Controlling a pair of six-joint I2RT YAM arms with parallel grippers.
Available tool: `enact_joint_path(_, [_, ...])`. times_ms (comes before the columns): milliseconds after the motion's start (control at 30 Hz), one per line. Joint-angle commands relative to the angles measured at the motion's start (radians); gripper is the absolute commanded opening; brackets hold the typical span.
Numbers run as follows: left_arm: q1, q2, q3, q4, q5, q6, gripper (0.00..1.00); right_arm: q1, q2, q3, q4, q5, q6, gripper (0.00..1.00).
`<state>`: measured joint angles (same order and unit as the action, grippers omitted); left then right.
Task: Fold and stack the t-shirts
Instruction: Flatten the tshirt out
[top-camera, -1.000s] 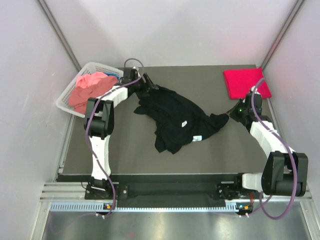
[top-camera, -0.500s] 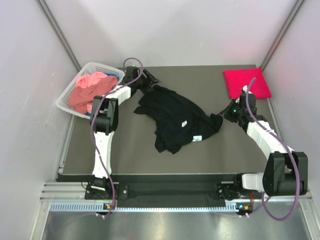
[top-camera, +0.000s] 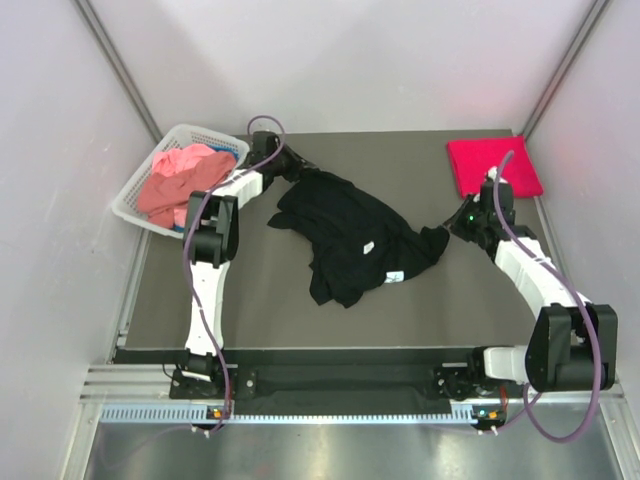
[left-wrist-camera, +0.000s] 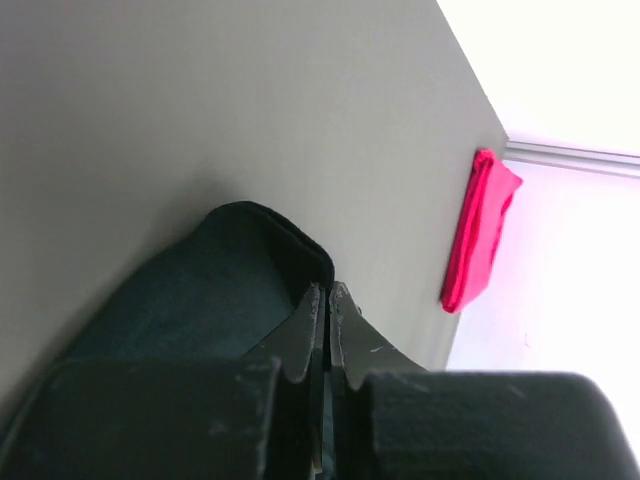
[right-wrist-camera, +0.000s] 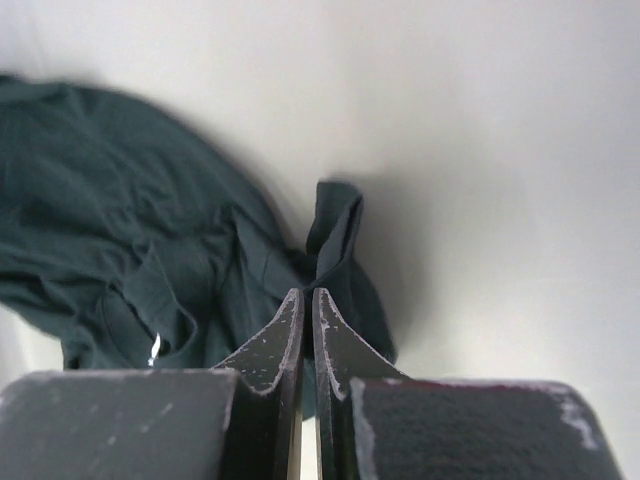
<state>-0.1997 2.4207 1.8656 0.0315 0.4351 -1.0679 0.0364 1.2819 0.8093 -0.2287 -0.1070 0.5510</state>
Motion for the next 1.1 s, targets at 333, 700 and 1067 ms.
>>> enact_joint_path(333, [0.192,-0.541,0.307,-0.337,-0.044,0.112,0.00,-0.015,-0.056,0.726,-0.091,0.337,-0.213,0.00])
enact_joint_path(700, [0.302,-0.850,0.161,-0.498,-0.145,0.302,0.00,-0.029,-0.223,0.679,-0.058,0.355,-0.307,0.00])
enact_joint_path(1067, [0.304,-0.997,0.127,-0.505,-0.070,0.286,0.00,-0.075,-0.286,0.819,-0.153,0.325,-0.362,0.00])
